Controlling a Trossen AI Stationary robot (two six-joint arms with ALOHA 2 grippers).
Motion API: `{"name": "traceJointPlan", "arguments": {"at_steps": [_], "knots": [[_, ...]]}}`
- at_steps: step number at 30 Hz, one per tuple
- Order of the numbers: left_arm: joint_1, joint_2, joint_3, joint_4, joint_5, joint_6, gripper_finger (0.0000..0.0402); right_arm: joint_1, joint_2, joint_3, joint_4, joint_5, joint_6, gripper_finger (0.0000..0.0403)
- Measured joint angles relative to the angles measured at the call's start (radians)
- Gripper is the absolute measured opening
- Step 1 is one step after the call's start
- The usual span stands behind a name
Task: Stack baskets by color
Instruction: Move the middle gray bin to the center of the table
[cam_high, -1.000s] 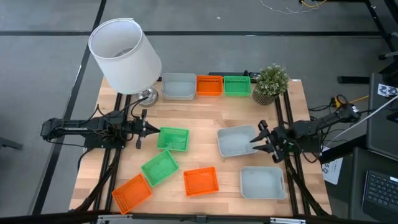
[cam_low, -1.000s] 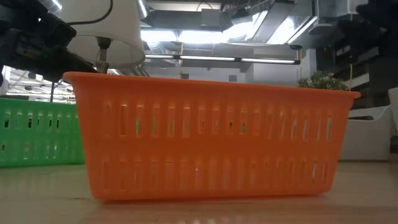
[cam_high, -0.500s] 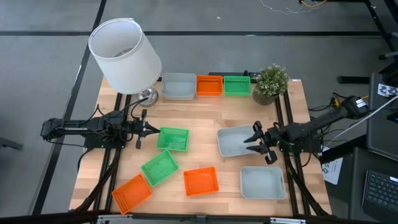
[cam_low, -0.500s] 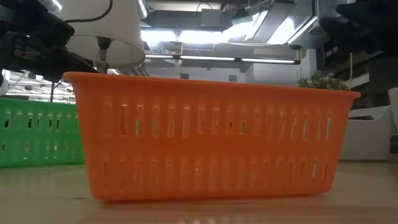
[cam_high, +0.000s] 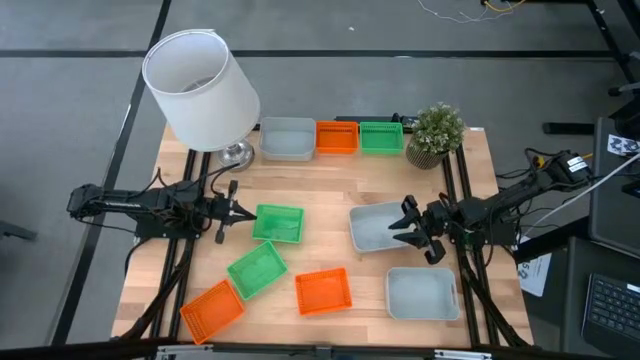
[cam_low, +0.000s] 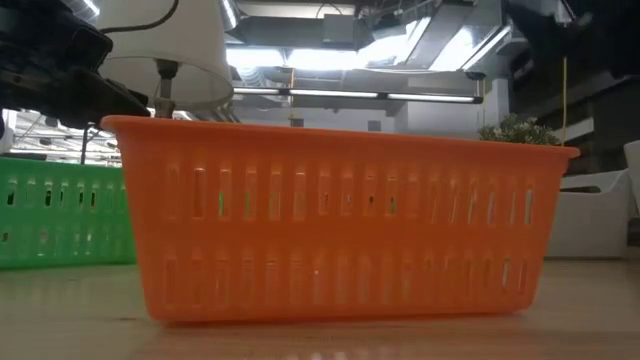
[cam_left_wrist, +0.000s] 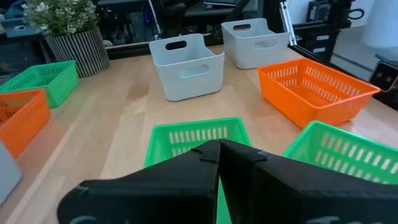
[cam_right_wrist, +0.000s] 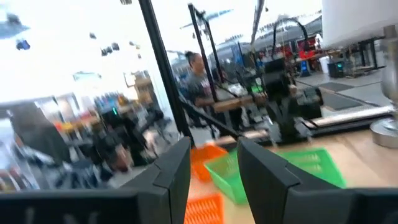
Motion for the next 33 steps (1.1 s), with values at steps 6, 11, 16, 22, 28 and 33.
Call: {"name": "traceJointPlan", "arguments": {"at_steps": [6, 11, 16, 22, 28, 33], "knots": [[-0.009, 0.0, 0.0, -0.001, -0.005, -0.013, 0.0, 0.0, 0.009, 0.194, -0.027, -0.108, -0.167, 0.0132], [-0.009, 0.0, 0.0, -0.008, -0.049, 0.012, 0.0, 0.0, 0.025, 0.434, -0.307, -0.233, -0.235, 0.0132], [-0.009, 0.0, 0.0, -0.008, -0.055, 0.014, 0.0, 0.0, 0.098, 0.65, -0.876, -0.114, -0.235, 0.0132], [-0.008, 0.0, 0.0, -0.005, -0.059, 0.016, 0.0, -0.004, 0.234, 0.698, -1.058, 0.109, -0.211, 0.0132], [-0.009, 0.0, -0.001, -0.002, -0.052, -0.069, 0.0, -0.023, 0.333, 0.699, -1.058, 0.146, -0.156, 0.0132], [-0.008, 0.0, -0.002, 0.006, -0.049, -0.253, 0.0, -0.045, 0.396, 0.699, -1.023, 0.27, -0.073, 0.0132]]}}
